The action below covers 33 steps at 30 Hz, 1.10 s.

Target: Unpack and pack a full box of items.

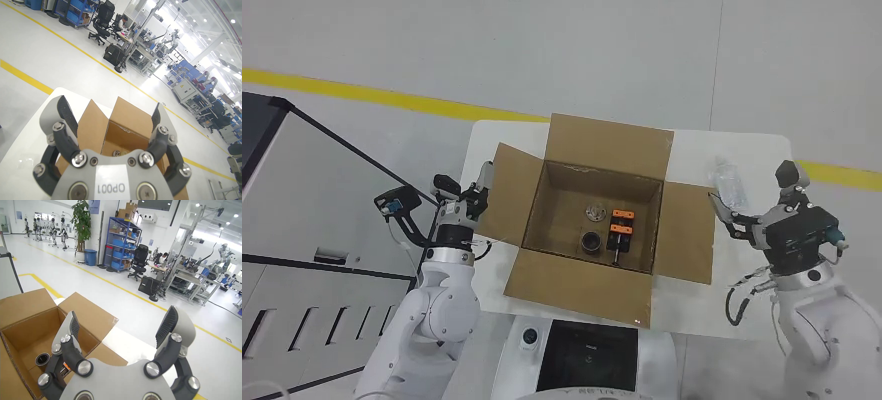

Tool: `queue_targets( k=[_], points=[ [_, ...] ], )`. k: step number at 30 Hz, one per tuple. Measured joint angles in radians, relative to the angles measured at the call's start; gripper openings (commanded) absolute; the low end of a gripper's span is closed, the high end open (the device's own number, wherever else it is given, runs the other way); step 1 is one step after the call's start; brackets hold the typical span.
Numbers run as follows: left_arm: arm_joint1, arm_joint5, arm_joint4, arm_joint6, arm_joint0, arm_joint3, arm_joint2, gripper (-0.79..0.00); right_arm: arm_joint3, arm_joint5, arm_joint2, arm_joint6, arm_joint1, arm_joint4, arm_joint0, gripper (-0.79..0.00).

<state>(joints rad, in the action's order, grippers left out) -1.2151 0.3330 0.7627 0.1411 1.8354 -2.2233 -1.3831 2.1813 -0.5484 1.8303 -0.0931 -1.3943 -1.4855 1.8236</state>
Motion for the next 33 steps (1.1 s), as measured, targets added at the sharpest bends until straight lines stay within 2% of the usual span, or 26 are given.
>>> queue_targets(
  k=[6,9,11,13,15,17,19,22,24,25,26,28,30,33],
  points=[
    [0.000,0.000,0.000,0.000,0.000,0.000,0.000,0.000,-0.011,-0.014,-0.008,0.007,0.000,0.015,0.001,0.000],
    [0.000,0.000,0.000,0.000,0.000,0.000,0.000,0.000,0.007,-0.118,-0.067,0.084,0.006,0.132,-0.022,0.000],
    [0.000,0.000,0.000,0.000,0.000,0.000,0.000,0.000,0.018,-0.192,-0.158,0.209,0.010,0.209,-0.071,0.000],
    [0.000,0.000,0.000,0.000,0.000,0.000,0.000,0.000,-0.001,-0.217,-0.278,0.347,0.010,0.266,-0.144,0.000],
    [0.000,0.000,0.000,0.000,0.000,0.000,0.000,0.000,-0.032,-0.189,-0.367,0.455,0.008,0.300,-0.206,-0.006],
    [0.000,0.000,0.000,0.000,0.000,0.000,0.000,0.000,-0.076,-0.119,-0.438,0.578,0.005,0.360,-0.260,0.000],
    [0.000,0.000,0.000,0.000,0.000,0.000,0.000,0.000,-0.116,-0.067,-0.487,0.733,0.006,0.475,-0.300,0.000],
    [0.000,0.000,0.000,0.000,0.000,0.000,0.000,0.000,-0.119,-0.069,-0.492,0.923,0.010,0.596,-0.332,0.000],
    [0.000,0.000,0.000,0.000,0.000,0.000,0.000,0.000,-0.118,-0.070,-0.488,0.941,0.010,0.579,-0.331,0.000],
    [0.000,0.000,0.000,0.000,0.000,0.000,0.000,0.000,-0.118,-0.070,-0.488,0.912,0.010,0.566,-0.330,0.000],
    [0.000,0.000,0.000,0.000,0.000,0.000,0.000,0.000,-0.118,-0.070,-0.488,0.886,0.010,0.562,-0.330,-0.022],
    [0.000,0.000,0.000,0.000,0.000,0.000,0.000,0.000,-0.126,-0.075,-0.494,0.872,0.011,0.569,-0.325,-0.413],
    [0.000,0.000,0.000,0.000,0.000,0.000,0.000,0.000,-0.189,-0.081,-0.516,0.934,0.015,0.601,-0.330,-0.434],
    [0.000,0.000,0.000,0.000,0.000,0.000,0.000,0.000,-0.340,0.045,-0.526,1.121,0.016,0.626,-0.415,-0.443]
  ],
)
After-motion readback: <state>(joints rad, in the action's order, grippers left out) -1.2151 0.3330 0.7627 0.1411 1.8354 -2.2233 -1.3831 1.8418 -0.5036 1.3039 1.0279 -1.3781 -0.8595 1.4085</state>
